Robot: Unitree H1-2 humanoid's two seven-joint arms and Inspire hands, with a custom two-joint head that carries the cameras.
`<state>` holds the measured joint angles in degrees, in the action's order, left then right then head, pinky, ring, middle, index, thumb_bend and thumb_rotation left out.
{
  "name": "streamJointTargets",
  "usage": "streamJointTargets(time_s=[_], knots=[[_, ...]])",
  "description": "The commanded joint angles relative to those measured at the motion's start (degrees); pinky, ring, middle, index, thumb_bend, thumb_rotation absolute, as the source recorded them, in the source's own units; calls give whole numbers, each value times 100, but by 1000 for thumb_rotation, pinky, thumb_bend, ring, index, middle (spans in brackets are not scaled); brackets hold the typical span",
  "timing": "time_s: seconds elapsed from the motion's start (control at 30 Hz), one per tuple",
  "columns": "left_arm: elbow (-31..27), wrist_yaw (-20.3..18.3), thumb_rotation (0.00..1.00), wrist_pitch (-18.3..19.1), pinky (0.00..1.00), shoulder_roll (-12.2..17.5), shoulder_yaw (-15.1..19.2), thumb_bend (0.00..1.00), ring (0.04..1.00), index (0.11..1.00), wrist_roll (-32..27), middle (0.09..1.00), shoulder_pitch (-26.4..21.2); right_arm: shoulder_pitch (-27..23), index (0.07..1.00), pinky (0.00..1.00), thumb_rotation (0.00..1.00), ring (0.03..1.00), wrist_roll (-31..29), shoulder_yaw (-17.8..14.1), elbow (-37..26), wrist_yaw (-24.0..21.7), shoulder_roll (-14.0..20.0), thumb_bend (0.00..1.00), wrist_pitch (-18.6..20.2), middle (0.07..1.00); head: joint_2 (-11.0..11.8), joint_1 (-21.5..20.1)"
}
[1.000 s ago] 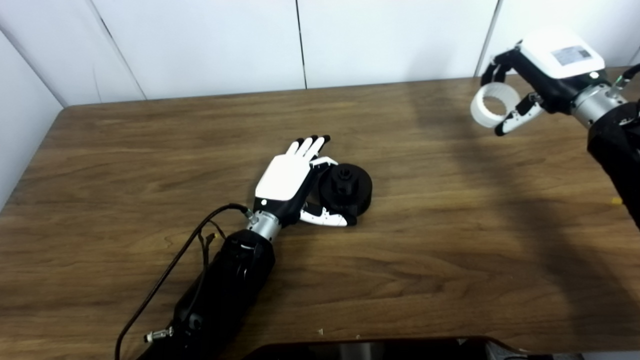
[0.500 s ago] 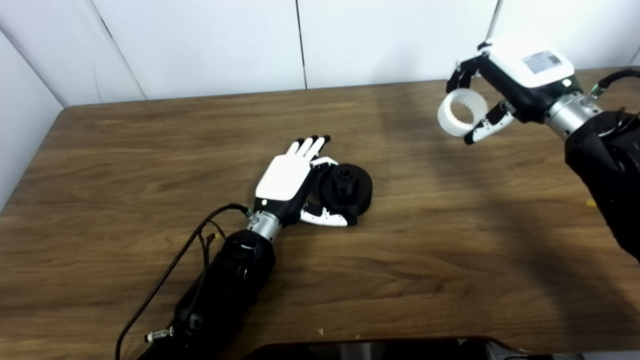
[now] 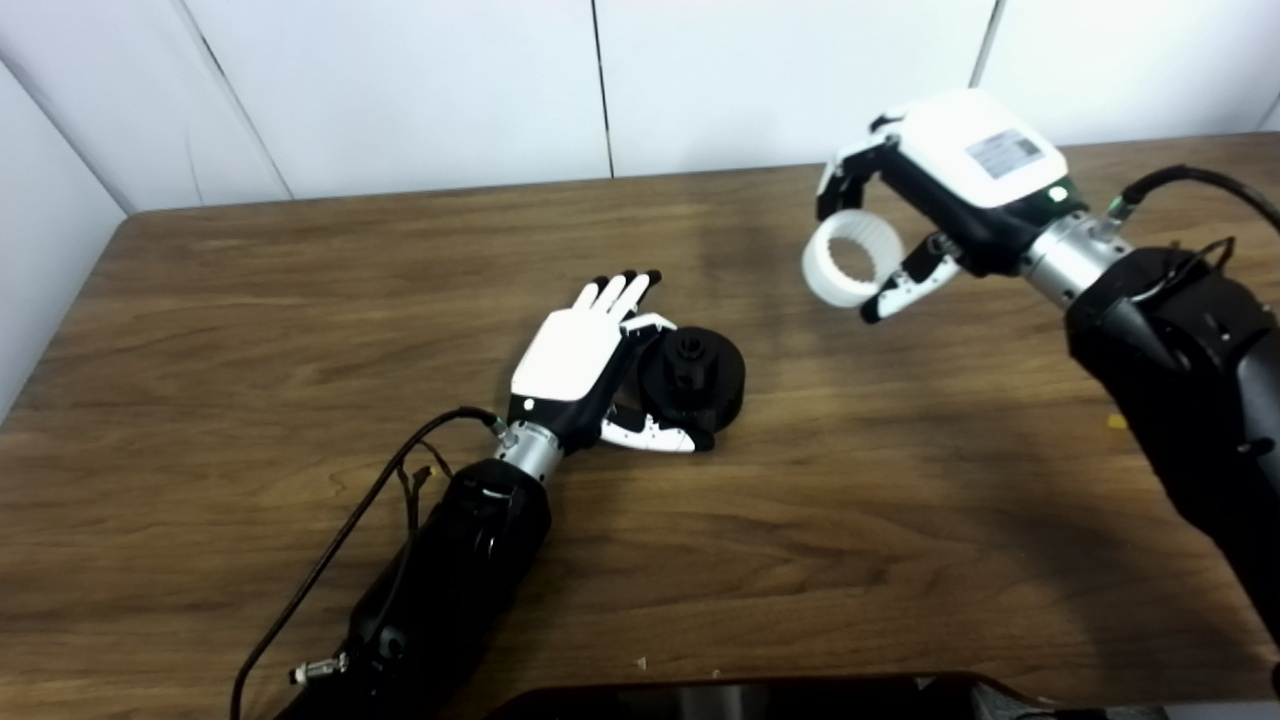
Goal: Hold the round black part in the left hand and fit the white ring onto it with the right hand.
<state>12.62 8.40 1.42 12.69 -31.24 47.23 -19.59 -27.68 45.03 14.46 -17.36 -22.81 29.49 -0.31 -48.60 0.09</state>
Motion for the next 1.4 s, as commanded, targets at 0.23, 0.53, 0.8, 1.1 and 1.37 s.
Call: streamJointTargets(time_s=[0.23, 0.53, 0.8, 1.1, 1.37], knots=[[246, -313, 453, 116, 1000, -5, -212, 1000, 1000, 665, 309, 1000, 93, -202, 526, 797, 7, 643, 61, 85, -98, 56, -318, 526, -252, 460, -21, 21], [251, -321, 456, 156, 1000, -24, -232, 1000, 1000, 665, 356, 1000, 78, -260, 488, 785, 6, 634, 209, 256, 74, 87, -578, 531, -367, 480, -35, 56], [220, -362, 461, 183, 1000, -36, -226, 1000, 1000, 665, 332, 1000, 89, -253, 488, 825, 6, 656, 248, 369, 131, -46, -813, 531, -321, 480, -54, 69], [231, -345, 451, 178, 1000, -58, -216, 1000, 1000, 664, 299, 1000, 84, -279, 523, 802, 7, 650, 414, 509, 280, -55, -1037, 526, -343, 461, -57, 73], [233, -345, 444, 205, 1000, -76, -225, 1000, 1000, 662, 331, 1000, 79, -286, 523, 816, 8, 655, 477, 616, 417, -67, -1150, 526, -390, 462, -66, 101]])
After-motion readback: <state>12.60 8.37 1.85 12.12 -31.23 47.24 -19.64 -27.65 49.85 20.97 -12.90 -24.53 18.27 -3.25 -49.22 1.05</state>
